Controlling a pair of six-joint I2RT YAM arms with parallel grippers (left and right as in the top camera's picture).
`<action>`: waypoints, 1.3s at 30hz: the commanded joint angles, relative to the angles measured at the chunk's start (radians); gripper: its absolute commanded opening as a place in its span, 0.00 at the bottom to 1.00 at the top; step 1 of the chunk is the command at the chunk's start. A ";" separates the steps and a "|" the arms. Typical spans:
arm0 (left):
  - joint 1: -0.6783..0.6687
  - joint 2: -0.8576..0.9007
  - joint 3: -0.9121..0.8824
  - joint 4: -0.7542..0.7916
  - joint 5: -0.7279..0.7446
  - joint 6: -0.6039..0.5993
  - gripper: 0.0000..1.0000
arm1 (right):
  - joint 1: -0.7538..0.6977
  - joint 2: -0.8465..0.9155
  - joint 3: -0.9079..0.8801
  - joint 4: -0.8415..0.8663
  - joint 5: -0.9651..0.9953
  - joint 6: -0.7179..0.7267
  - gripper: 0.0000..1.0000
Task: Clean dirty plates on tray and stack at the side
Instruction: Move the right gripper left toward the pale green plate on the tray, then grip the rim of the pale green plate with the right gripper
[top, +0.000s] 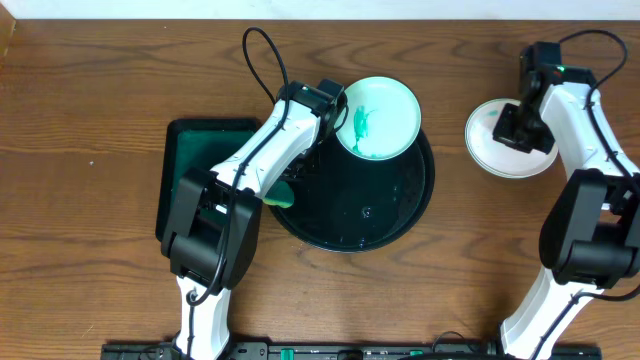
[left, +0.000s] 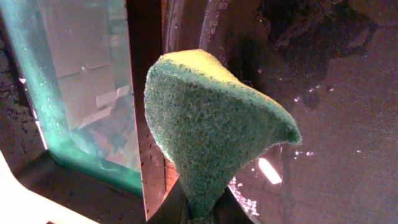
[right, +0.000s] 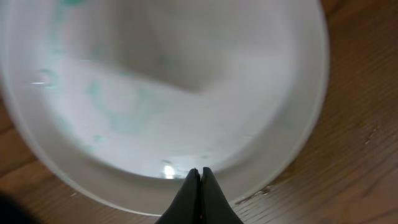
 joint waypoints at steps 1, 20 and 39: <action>0.002 0.011 0.029 -0.003 -0.005 0.014 0.07 | -0.022 0.044 -0.001 0.002 0.019 0.017 0.01; 0.002 0.011 0.029 -0.001 -0.006 0.014 0.07 | 0.043 -0.090 0.050 0.016 -0.342 -0.267 0.31; 0.002 0.011 0.029 0.009 -0.006 0.015 0.07 | 0.243 0.093 0.034 0.341 -0.556 -0.373 0.69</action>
